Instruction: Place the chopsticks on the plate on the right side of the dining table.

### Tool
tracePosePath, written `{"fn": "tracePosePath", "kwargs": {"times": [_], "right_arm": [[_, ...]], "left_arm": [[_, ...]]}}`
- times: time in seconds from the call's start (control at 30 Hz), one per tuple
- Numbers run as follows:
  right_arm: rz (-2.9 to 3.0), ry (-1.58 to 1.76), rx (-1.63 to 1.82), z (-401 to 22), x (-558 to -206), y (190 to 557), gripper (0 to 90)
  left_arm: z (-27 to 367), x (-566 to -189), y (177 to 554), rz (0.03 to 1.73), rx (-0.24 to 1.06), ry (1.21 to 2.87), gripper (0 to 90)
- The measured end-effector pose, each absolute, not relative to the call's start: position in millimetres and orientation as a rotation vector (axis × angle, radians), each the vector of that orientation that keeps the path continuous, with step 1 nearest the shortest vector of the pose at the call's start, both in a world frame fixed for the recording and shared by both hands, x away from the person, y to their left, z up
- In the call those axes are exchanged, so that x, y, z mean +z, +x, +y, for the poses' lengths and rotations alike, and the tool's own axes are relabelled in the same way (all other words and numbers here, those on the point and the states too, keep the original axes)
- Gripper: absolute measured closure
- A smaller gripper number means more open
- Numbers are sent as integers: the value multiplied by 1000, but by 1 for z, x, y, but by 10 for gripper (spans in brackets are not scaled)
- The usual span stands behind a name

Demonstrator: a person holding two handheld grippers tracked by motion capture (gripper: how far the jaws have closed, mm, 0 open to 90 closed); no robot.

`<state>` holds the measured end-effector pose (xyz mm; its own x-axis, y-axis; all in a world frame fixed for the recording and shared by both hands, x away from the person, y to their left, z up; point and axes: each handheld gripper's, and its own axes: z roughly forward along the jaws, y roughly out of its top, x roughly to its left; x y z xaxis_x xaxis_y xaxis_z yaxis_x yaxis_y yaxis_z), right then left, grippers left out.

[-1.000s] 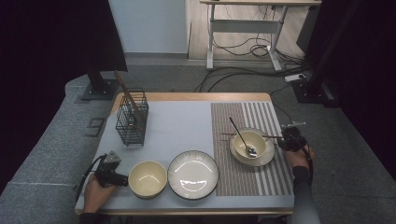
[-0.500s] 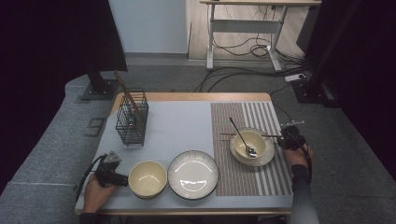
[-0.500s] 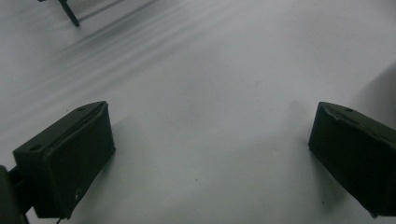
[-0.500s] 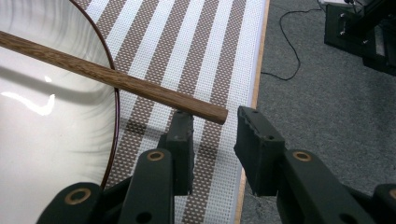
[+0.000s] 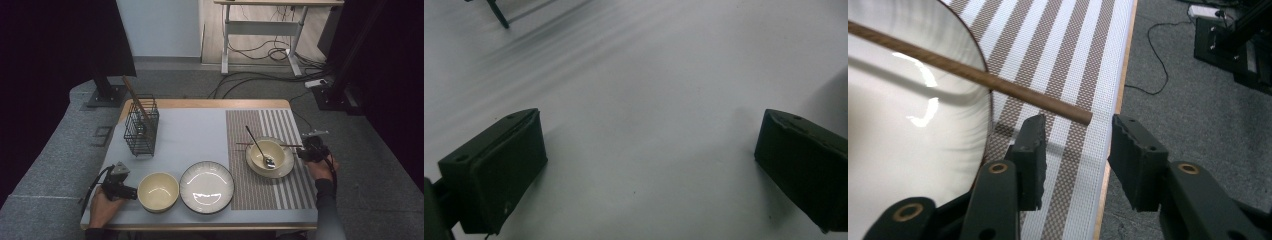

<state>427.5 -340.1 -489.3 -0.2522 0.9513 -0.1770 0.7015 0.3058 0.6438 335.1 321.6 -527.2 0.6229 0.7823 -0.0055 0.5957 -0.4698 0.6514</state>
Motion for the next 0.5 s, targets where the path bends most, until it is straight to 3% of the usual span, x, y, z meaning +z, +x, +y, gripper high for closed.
{"fn": "tracePosePath", "kwargs": {"times": [0.27,0.5], "right_arm": [[2070,1431,621,-338,-482,406,433],[2064,1446,689,-337,-476,385,378]], "left_arm": [[322,-527,335,1075,392,2226,0],[322,-527,335,1075,392,2226,0]]}}
